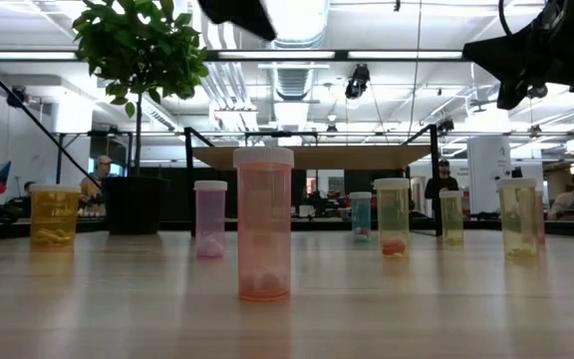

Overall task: Pick and place medicine bottles onto shelf by color
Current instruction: Put the pink pill bottle on the shelf

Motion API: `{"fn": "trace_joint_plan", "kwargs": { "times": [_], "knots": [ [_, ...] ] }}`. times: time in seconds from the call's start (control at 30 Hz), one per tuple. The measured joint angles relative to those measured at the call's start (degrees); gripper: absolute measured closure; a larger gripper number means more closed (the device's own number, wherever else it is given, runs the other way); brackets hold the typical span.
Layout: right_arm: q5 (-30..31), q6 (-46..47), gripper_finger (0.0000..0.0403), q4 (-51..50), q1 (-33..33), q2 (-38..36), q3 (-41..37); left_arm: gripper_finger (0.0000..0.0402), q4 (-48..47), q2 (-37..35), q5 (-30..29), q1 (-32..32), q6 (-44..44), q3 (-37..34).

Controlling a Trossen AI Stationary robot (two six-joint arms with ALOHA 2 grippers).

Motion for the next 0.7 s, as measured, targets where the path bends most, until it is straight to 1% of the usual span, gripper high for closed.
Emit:
{"fn": "trace_joint_plan", "kwargs": {
  "times": [0.13, 0.23, 0.3, 0.4, 0.5, 0.63, 0.7],
  "knots": [
    [0.0, 0.0, 0.0394, -0.1, 0.0, 0.0, 0.1, 0.0387, -4.1, 0.0, 3.4, -0.5, -4.2, -0.1],
    [0.0, -0.2, 0.0394, -0.1, 0.0, 0.0, 0.2, 0.0381, -3.5, 0.0, 5.7, -1.2, -5.7, -1.5],
    [0.0, -0.2, 0.0394, -0.1, 0.0, 0.0, 0.2, 0.0368, -3.3, 0.0, 6.6, -1.5, -5.8, -3.1],
    [0.0, -0.2, 0.0394, -0.1, 0.0, 0.0, 0.2, 0.0332, -3.0, 0.0, 7.1, -1.6, -7.2, -5.7],
    [0.0, -0.2, 0.0394, -0.1, 0.0, 0.0, 0.2, 0.0283, -0.8, 0.0, 8.8, -1.6, -7.8, -8.8],
    [0.0, -0.2, 0.0394, -0.1, 0.0, 0.0, 0.3, 0.0212, 2.4, 0.0, 8.8, -1.6, -8.8, -12.2],
    [0.0, -0.2, 0.0394, 0.0, 0.0, 0.0, 0.3, 0.0184, 5.4, 0.0, 8.8, -1.6, -8.7, -14.5]
  ]
}}
